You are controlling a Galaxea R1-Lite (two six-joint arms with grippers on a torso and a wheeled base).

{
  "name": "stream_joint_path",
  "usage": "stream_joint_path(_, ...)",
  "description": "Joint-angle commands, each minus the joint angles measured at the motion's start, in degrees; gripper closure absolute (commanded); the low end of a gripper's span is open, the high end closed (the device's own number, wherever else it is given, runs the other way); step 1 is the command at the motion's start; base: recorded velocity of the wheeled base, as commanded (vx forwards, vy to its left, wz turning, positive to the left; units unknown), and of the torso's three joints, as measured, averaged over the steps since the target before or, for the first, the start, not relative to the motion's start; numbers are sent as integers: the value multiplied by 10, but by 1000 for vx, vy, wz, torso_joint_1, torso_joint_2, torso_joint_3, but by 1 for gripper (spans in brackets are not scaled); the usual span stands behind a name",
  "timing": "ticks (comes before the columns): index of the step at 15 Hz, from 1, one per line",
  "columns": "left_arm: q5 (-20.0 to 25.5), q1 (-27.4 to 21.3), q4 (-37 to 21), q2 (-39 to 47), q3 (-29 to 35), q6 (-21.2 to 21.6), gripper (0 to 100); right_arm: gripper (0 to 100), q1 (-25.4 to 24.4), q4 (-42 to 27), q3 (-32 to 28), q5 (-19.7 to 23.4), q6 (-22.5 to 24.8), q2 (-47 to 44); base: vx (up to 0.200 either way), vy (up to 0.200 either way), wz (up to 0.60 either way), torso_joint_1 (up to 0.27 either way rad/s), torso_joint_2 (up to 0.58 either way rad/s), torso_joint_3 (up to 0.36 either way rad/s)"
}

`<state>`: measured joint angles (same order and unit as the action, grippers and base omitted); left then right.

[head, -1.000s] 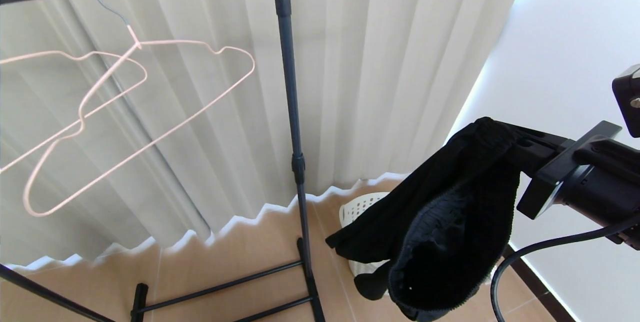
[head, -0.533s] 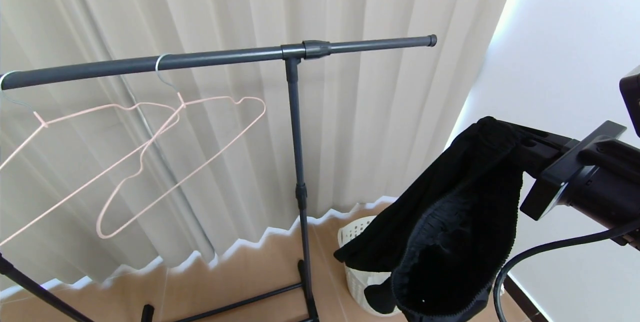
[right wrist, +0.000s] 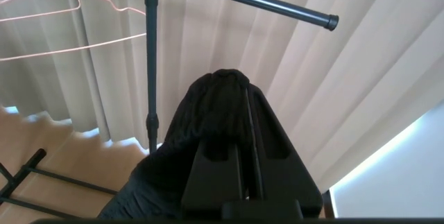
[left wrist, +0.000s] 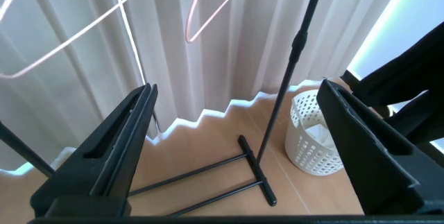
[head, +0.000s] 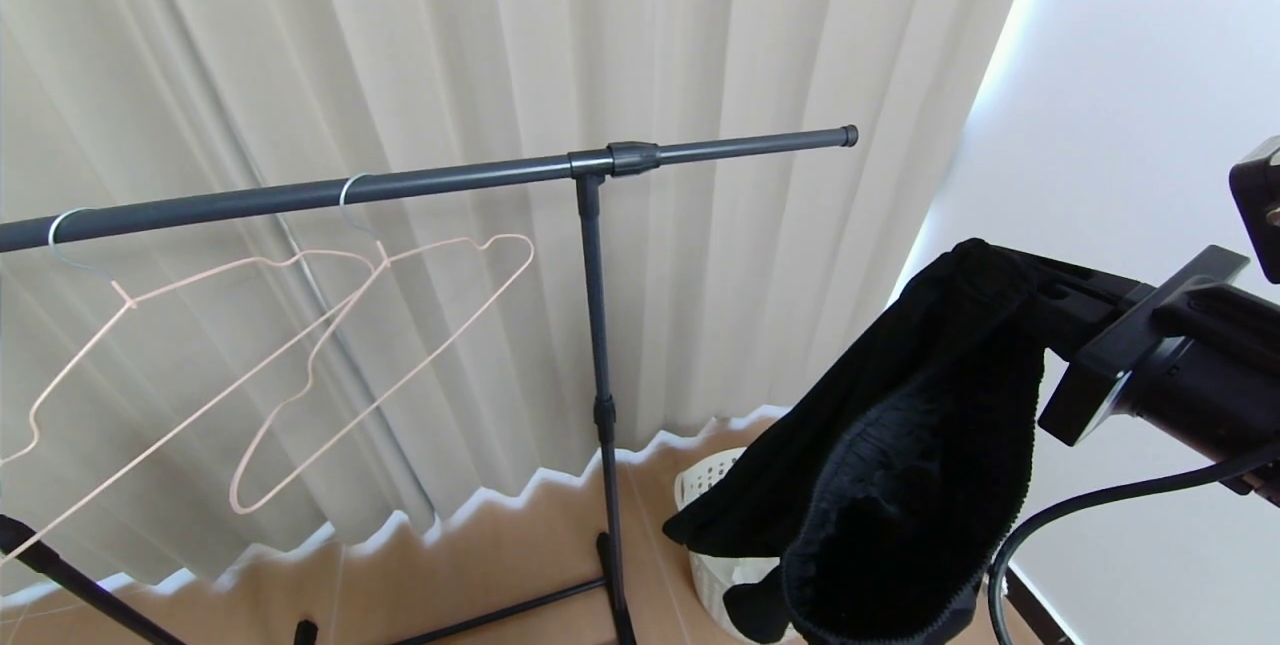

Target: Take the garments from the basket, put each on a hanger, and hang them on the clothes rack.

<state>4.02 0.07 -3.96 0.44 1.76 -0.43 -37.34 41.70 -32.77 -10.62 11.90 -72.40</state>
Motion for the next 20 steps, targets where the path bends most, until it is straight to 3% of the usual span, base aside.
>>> stream_joint_path(1, 0, 0, 0, 1, 0, 0, 0, 100, 0, 0, 1, 0, 1, -1, 0, 0, 0, 173, -373, -212)
stream_joint_path(6, -1, 0, 0, 1, -1, -1, 0, 100, 0, 0, 5, -1, 1, -1, 0, 0, 0, 152, -343, -184)
stream_joint_path(16, -2, 0, 1, 0, -1, -1, 0, 100, 1, 1, 6, -1, 19, -3, 0, 0, 0, 8, -14, 65)
stream_joint_path(20, -3, 0, 1, 0, -3, 3, 0, 100, 6, 1, 12, -1, 19, -3, 0, 0, 600, 2, 2, 6)
